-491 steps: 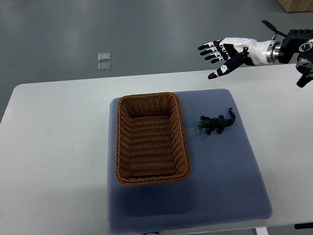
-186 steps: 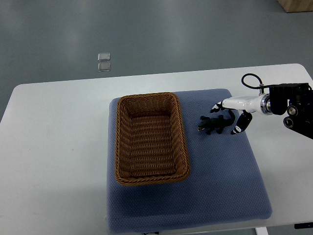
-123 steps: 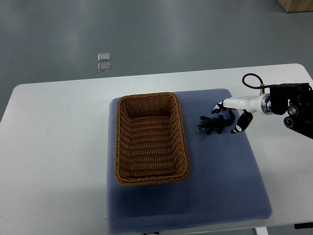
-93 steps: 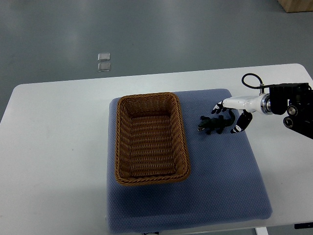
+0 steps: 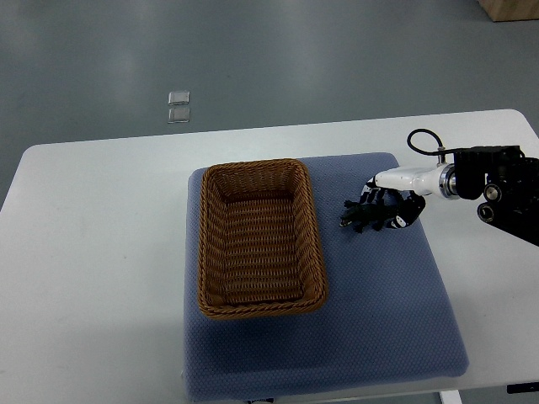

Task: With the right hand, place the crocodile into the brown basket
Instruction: 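Lower the right hand onto the crocodile and close fingers around it, then lift the crocodile with the right hand and carry it over the basket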

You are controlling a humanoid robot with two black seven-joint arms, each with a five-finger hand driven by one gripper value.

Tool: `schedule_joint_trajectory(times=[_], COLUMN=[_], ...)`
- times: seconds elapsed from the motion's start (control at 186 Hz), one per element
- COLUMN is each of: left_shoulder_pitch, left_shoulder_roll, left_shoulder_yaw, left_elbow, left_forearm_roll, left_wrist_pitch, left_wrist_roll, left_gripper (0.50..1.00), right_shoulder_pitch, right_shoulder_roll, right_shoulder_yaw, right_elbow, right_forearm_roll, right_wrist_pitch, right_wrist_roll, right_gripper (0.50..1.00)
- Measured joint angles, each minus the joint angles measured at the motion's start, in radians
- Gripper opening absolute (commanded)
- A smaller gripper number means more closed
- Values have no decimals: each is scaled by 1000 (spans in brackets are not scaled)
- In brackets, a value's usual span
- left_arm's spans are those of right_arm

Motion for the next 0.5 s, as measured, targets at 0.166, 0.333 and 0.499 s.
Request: schedule_joint_trajectory(times=[0.166,0.333,0.499], left_shoulder_pitch=[0,0,0], left_shoulder_roll=[0,0,0], left_shoulder_yaw=[0,0,0], left_elbow=[1,2,2], left_forearm_roll=[0,0,0], left_wrist_pitch=[0,0,0], left_wrist_roll=[0,0,0], left_gripper=[1000,1000,1000], right_shoulder_pitch=[2,5,12], right_shoulder_roll=[2,2,0], right_shoulder_yaw=[-17,-22,-21], right_elbow=[0,0,0], right_forearm_roll=[-1,-2,0], right_wrist_pitch=[-1,-11,-11], right_wrist_roll=[2,6,9], right_gripper=[639,517,500])
